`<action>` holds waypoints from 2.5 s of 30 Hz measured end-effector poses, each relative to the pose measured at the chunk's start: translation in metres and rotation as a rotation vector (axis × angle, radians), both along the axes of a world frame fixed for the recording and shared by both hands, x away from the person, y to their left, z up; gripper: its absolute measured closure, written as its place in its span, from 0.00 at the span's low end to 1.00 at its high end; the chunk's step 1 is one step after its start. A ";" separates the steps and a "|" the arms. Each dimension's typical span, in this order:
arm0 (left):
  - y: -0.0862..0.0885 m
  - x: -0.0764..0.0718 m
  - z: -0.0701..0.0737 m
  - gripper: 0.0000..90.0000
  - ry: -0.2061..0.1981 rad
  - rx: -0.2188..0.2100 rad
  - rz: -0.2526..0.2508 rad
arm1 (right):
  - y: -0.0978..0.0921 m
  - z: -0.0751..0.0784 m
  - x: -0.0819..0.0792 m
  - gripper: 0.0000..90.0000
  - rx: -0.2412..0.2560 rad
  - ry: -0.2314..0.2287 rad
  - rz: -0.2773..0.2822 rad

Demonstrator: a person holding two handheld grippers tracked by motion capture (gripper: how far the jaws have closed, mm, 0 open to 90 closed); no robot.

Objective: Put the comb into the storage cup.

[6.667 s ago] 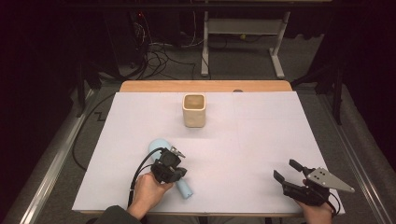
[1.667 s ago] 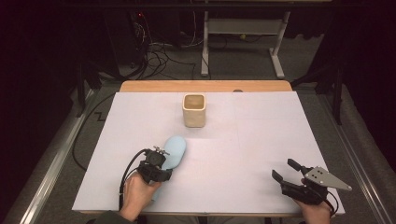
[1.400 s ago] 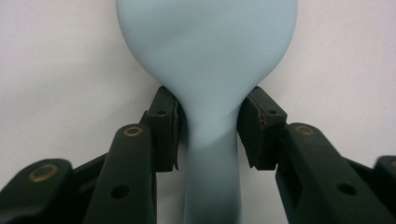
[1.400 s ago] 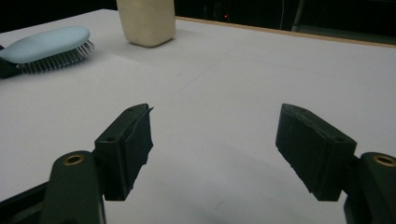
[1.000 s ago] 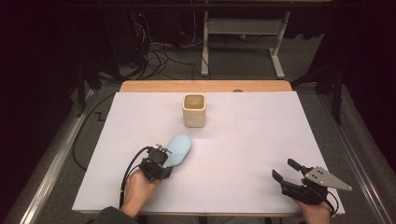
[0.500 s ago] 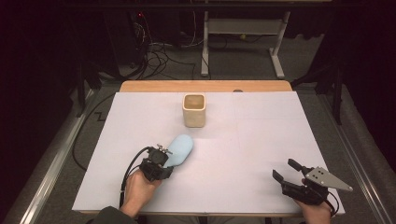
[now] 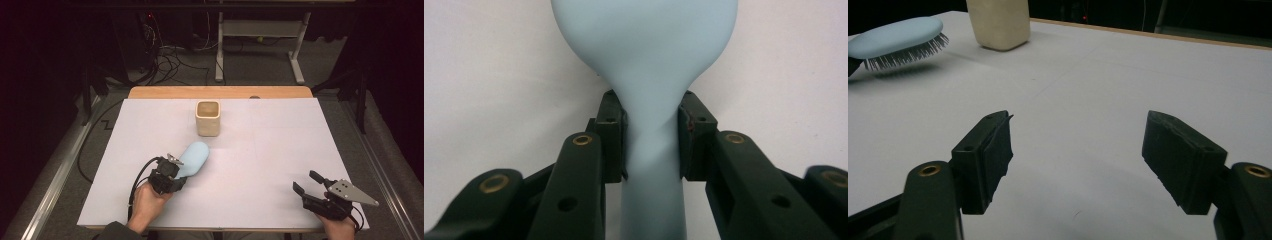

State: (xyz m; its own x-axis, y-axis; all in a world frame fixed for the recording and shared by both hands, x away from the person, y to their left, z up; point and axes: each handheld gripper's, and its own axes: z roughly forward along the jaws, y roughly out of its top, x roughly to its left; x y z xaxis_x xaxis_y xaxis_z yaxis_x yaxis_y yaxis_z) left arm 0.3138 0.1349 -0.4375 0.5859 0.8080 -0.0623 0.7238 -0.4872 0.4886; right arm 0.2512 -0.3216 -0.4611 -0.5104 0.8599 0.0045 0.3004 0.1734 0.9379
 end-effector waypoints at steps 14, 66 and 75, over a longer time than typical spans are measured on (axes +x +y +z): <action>-0.007 -0.004 0.016 0.77 -0.077 -0.074 -0.064 | -0.001 0.000 -0.001 0.32 0.030 -0.017 0.003; -0.018 -0.010 0.025 0.77 -0.166 -0.196 -0.198 | 0.079 0.019 0.024 0.23 0.101 0.030 0.198; -0.023 -0.011 0.025 0.77 -0.169 -0.193 -0.217 | 0.096 0.021 0.030 0.20 0.109 0.055 0.244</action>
